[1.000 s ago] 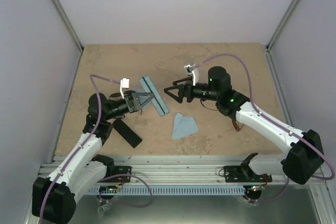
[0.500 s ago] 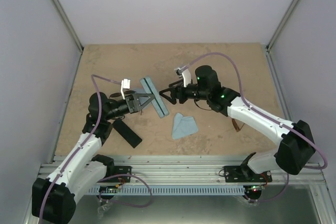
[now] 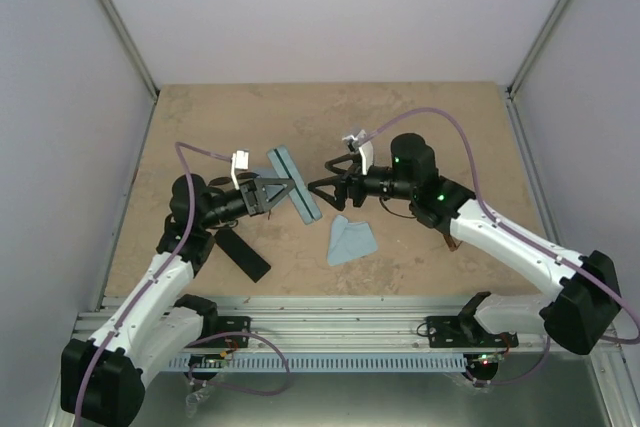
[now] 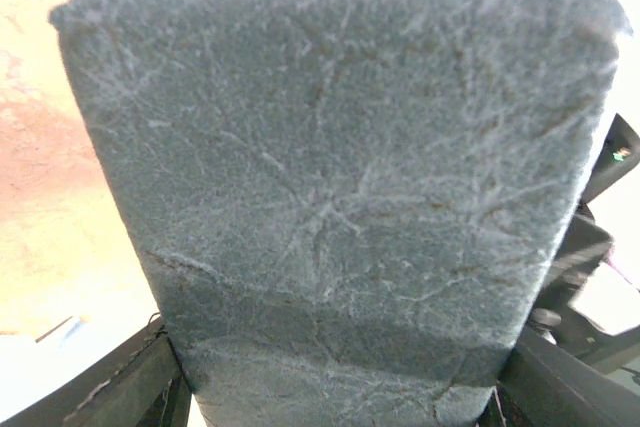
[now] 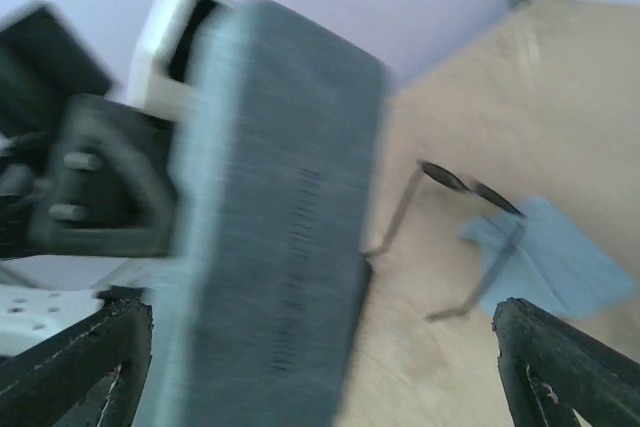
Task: Organize the sunglasses
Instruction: Open the sunglasses case.
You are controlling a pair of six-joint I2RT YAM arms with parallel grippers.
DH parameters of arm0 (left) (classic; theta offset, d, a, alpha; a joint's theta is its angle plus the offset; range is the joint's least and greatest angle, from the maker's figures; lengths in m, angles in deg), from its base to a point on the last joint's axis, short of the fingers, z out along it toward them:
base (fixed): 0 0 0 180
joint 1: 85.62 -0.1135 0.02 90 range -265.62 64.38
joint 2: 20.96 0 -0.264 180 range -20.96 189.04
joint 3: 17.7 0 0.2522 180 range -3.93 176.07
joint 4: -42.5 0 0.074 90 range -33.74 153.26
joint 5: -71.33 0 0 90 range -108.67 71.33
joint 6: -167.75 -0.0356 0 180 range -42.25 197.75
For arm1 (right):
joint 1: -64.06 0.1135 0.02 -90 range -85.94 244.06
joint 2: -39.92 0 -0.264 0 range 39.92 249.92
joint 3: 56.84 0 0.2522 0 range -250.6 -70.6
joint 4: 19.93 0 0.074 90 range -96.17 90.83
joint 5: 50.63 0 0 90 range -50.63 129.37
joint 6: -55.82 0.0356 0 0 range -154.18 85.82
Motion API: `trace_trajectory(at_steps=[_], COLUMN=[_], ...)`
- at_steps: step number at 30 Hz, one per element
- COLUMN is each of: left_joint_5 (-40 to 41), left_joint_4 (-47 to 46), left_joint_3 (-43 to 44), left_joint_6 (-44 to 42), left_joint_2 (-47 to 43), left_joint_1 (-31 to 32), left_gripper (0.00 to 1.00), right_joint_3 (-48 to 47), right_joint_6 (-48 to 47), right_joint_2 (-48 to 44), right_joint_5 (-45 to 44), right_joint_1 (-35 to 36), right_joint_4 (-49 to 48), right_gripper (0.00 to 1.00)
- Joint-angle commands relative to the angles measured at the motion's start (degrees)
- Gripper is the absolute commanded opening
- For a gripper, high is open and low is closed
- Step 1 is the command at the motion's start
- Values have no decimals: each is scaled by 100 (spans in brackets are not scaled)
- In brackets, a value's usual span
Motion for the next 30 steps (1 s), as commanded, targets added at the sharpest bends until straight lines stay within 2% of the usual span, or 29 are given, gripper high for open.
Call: trace_trajectory(at_steps=[1, 4, 10, 12, 17, 20, 26, 30], left_joint_5=[185, 160, -25, -82, -172, -220, -170, -154], left_joint_4=[67, 3, -138, -139, -141, -119, -87, -97], left_joint_3=[221, 222, 226, 223, 178, 186, 174, 169], left_joint_6=[-212, -191, -160, -168, -179, -175, -189, -185], left_joint_2=[73, 134, 93, 42, -113, -140, -118, -104], left_joint_1=[10, 10, 10, 10, 12, 10, 10, 10], left_gripper=[40, 41, 41, 41, 40, 40, 40, 40], right_joint_3=[123, -35, -427, -457, -319, -246, -308, -508], right_joint_6=[-128, -224, -392, -353, 102, 368, 688, 603], right_joint_2=[-100, 136, 622, 658, 553, 458, 262, 266], right_joint_5=[1213, 1220, 378, -185, -2324, -3006, -3776, -3951], right_joint_1=[114, 226, 327, 322, 314, 307, 312, 310], right_joint_4=[-902, -694, 143, 305, 689, 859, 1158, 1415], right_gripper=[94, 94, 91, 87, 79, 76, 71, 71])
